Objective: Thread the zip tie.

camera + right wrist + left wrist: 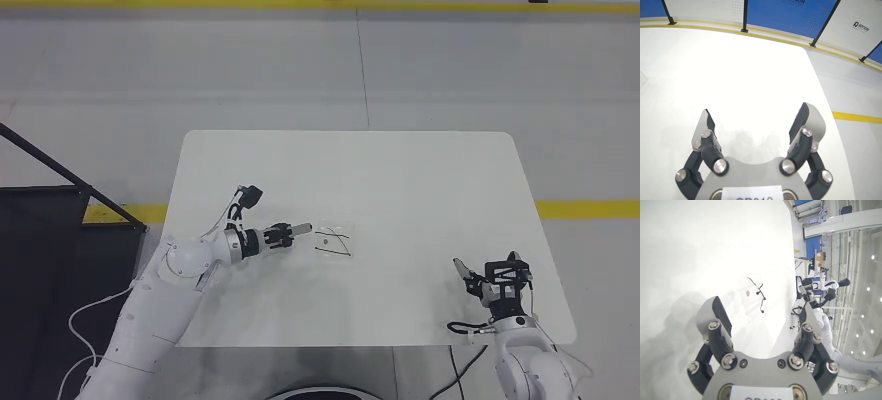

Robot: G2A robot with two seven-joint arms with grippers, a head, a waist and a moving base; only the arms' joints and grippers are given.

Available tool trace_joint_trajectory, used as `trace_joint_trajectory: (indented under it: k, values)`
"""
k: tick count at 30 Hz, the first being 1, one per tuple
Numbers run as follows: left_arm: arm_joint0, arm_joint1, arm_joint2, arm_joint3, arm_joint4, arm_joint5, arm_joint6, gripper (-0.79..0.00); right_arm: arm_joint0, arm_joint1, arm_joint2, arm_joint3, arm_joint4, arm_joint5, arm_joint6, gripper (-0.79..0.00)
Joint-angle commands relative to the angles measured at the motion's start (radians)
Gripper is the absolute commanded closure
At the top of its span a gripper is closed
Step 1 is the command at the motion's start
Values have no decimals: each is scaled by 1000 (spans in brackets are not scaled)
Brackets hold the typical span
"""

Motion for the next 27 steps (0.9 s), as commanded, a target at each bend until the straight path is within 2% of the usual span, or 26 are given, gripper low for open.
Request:
trace_joint_trajectory:
  k: [1,27]
  values:
    - [-9,-3,14,12,0,2,12,-388,0,0,0,0,0,0,0,-785]
    - [-81,-18,106,99,3,-8,44,-317,0,0,0,0,0,0,0,-785]
